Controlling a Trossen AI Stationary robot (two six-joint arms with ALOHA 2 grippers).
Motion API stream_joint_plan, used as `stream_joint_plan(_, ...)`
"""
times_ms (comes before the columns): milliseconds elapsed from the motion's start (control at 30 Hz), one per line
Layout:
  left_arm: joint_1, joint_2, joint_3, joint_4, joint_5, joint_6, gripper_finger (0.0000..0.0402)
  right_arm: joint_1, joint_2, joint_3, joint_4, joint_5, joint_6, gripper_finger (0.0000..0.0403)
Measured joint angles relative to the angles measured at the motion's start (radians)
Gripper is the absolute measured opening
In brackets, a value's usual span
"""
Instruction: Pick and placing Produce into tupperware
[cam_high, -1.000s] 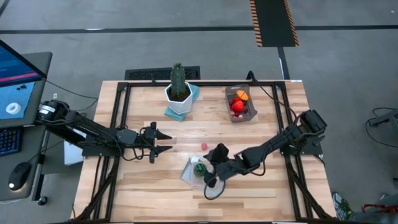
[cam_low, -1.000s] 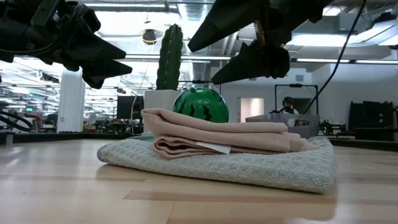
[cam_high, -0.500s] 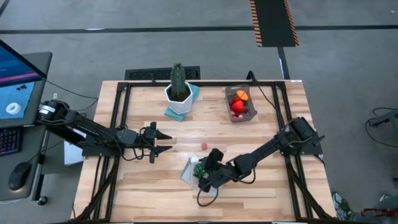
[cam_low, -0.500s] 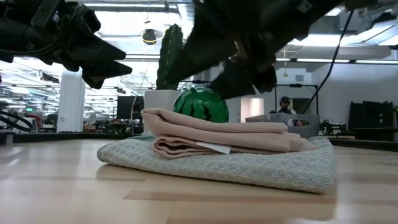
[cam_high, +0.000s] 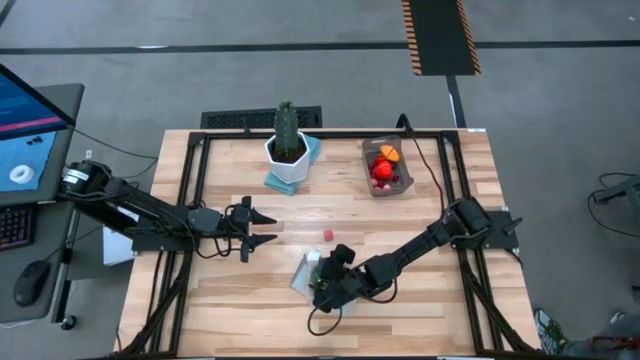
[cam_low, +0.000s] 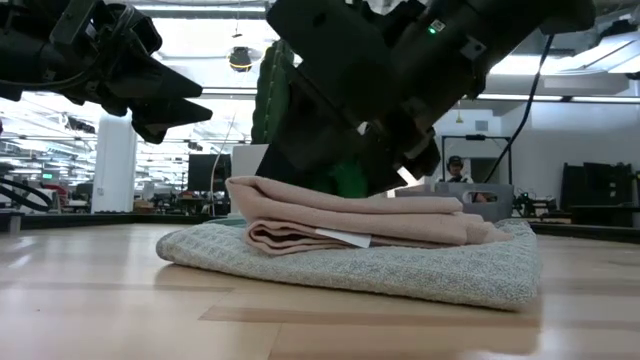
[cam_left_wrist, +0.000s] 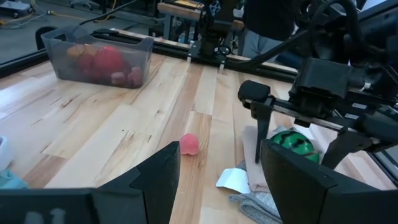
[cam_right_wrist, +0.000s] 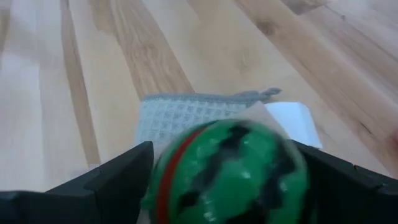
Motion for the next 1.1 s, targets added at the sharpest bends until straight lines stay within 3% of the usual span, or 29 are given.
stream_joint_plan(200,0.000,0.000,0.000,0.000,0.000,0.000,0.0213,-0.001,-0.001,0.004,-0.003,-0.001,0.000,0.0372)
stream_joint_plan(533,0.000,0.000,0.000,0.000,0.000,-0.001,0.0213,-0.003,-0.003,0.004,-0.008,-0.002,0.008,0.0279)
stream_joint_plan(1100,0.000,0.000,0.000,0.000,0.000,-0.004,0.0213,-0.003,-0.003,0.059,-0.021,-0.012,-0.055,0.0276)
